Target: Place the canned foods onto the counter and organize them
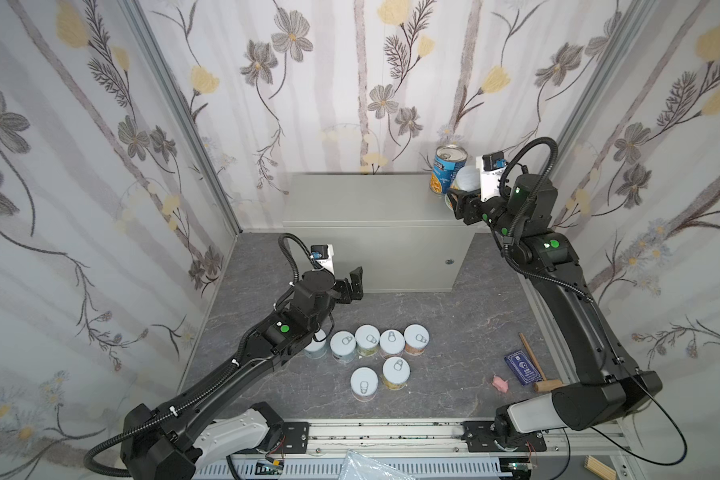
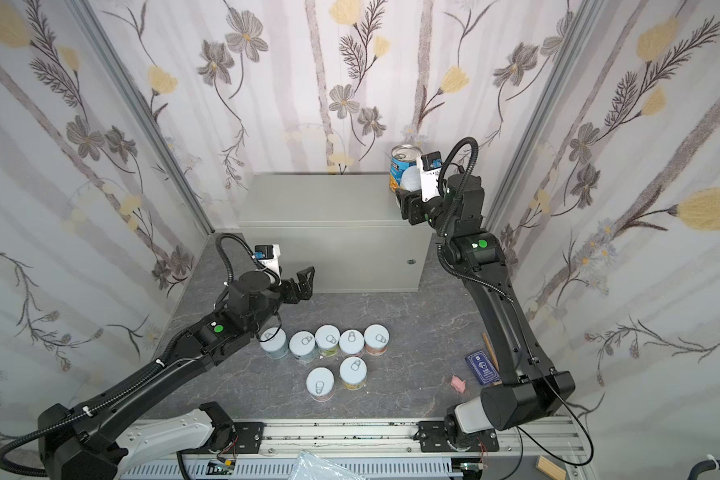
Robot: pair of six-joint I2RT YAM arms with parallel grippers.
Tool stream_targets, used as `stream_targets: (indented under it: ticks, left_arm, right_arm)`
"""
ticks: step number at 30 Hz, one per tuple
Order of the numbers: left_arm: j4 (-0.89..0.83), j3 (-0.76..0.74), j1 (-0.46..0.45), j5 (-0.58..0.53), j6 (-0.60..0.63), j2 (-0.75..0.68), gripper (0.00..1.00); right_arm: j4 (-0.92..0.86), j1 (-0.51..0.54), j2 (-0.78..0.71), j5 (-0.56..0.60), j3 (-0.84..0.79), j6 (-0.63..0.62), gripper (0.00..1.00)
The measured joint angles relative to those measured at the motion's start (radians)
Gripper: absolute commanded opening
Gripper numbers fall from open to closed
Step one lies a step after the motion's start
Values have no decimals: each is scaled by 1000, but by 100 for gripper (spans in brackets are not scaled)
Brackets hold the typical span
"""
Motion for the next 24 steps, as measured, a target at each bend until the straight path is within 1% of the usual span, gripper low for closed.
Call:
stream_targets:
  ticks: [7,10,24]
  left_arm:
    - [-23,-3,0,-16,0,-14,100]
    - [-23,-4,1,-18,0,-16,100]
    - [-23,-4,4,-21,0,-8,100]
  right_arm:
    - [-131,-7,160,1,190,-12,42]
    - [-191,-7,217,5,271,-15,44]
    - [-302,-7,330,81,382,-14,46]
